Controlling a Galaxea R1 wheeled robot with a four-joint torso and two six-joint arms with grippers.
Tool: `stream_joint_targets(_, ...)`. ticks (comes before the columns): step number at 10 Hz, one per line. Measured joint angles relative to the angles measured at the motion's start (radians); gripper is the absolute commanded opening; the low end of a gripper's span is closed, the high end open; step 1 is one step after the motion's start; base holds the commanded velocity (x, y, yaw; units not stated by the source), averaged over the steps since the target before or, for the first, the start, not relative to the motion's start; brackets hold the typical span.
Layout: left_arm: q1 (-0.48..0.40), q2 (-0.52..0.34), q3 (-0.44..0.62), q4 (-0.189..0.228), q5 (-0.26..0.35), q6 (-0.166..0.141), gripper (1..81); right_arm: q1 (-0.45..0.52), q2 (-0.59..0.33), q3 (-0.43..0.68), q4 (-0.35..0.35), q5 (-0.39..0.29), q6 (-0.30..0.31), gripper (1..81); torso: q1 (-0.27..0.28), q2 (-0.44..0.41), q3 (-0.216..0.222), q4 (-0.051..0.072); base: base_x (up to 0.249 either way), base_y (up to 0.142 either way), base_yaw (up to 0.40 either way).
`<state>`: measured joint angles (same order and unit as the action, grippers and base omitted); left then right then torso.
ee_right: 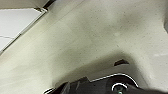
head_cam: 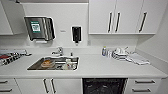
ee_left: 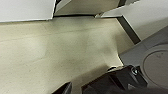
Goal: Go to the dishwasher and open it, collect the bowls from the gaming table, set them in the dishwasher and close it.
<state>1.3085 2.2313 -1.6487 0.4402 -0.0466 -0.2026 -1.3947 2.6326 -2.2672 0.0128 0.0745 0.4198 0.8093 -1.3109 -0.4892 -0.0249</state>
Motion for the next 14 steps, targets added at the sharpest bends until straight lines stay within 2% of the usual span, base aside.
stream_joint_targets(4,0.108,0.231,-0.334,-0.055,-0.018,-0.004,81.1,-0.067,0.125,-0.229,-0.104,0.092,-0.039,81.1,0.0,0.0,0.0,0.0,0.0,0.0,0.0)
stream_joint_targets(7,0.144,0.376,-0.559,-0.093,-0.044,-0.004,81.1,-0.156,0.229,-0.314,-0.166,0.134,-0.047,81.1,0.0,0.0,0.0,0.0,0.0,0.0,0.0)
stream_joint_targets(10,0.199,0.531,-0.77,-0.111,-0.051,-0.004,81.1,-0.179,0.299,-0.407,-0.196,0.147,-0.053,81.1,0.0,0.0,0.0,0.0,0.0,0.0,0.0)
stream_joint_targets(12,0.2,0.619,-0.903,-0.122,-0.059,-0.004,81.1,-0.179,0.331,-0.469,-0.198,0.143,-0.054,81.1,0.0,0.0,0.001,0.0,0.0,0.0,0.0)
stream_joint_targets(14,0.211,0.716,-1.013,-0.136,-0.06,-0.004,81.1,-0.187,0.352,-0.476,-0.201,0.135,-0.054,81.1,0.0,0.0,0.001,0.0,0.0,0.0,0.0)
